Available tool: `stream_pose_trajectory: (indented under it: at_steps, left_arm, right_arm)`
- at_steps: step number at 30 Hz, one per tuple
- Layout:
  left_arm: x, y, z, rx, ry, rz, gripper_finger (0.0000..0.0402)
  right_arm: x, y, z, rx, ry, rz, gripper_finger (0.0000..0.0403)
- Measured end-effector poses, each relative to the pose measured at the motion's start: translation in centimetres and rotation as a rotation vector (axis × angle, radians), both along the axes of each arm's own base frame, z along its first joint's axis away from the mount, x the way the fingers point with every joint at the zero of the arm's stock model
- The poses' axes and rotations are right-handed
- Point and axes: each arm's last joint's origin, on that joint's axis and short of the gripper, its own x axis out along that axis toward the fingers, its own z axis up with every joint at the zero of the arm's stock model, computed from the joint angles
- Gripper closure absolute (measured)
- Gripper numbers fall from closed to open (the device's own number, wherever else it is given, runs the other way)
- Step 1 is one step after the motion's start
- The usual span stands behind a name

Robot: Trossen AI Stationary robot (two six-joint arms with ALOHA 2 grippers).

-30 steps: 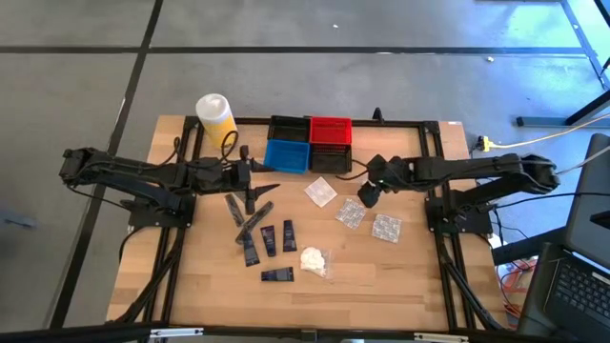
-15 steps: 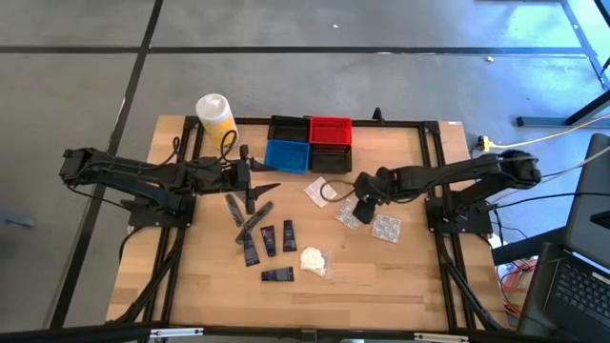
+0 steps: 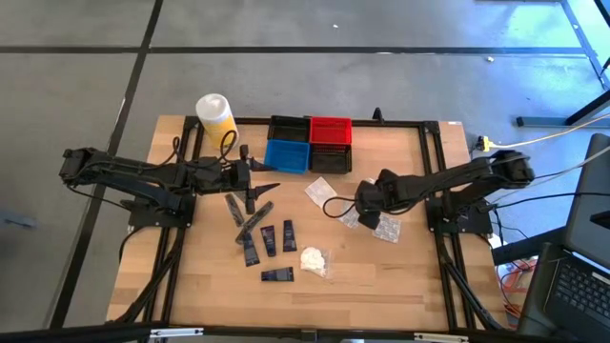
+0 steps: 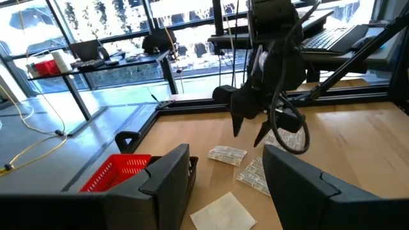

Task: Pick & Place Travel size toiletries
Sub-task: Put the bandage pack into the bottom black bin

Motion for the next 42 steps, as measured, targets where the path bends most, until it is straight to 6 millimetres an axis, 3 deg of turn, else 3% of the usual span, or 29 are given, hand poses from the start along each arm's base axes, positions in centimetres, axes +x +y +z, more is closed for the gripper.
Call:
stream_pose_trajectory:
  at_steps: [35,42]
  left_arm:
    - [0.0,0.0,0.0,0.001,0.001,-0.001,0.0206]
    - [0.0,0.0,0.0,0.001,0.001,-0.001,0.0206]
  right_arm:
    - [2.0,-0.7,-4.4,-0.098,0.136,0.062,0.0168]
    - [2.0,-1.5,-4.5,-0.119,0.139,0.023,0.0199]
